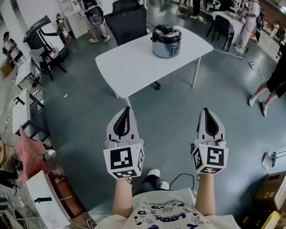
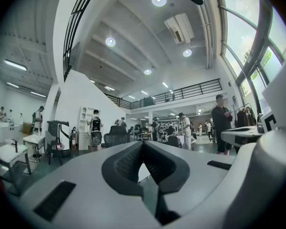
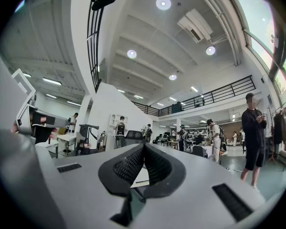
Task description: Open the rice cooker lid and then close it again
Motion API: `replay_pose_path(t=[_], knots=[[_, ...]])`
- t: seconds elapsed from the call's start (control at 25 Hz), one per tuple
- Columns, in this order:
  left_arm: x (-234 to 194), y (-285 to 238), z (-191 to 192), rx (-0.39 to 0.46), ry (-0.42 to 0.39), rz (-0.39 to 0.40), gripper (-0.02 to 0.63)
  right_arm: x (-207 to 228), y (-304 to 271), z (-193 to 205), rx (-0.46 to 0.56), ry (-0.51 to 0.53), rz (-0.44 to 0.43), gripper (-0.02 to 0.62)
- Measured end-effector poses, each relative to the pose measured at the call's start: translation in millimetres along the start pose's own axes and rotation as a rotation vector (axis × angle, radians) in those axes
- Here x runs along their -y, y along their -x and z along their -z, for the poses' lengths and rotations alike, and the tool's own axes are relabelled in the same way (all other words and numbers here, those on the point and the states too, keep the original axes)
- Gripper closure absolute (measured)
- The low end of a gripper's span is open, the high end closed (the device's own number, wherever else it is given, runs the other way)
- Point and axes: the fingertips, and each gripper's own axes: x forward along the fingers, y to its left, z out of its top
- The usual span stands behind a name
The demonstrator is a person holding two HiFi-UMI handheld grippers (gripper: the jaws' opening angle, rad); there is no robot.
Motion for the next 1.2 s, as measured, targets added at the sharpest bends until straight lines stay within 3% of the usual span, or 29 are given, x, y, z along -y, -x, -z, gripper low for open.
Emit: replay_pose_path(t=[0.32, 0.76, 1.08, 1.2], knots=[[-6, -24, 6, -0.005, 0.005, 0.009, 0.592, 1, -23, 7, -0.009, 0.001, 0.001, 0.581], [-44, -96, 19, -0.007, 0.006, 0.033, 0.592, -12, -95, 23, 0.002, -0.020, 0.027, 0.580], [-60, -137, 28, -0.020, 0.013, 0.046, 0.592, -24, -141, 31, -0.015, -0.044, -0.019, 0.385], [-66, -164, 27, -0.032, 0.017, 0.040, 0.592, -23, -170, 31, -0.024, -0.047, -0.035, 0.359]])
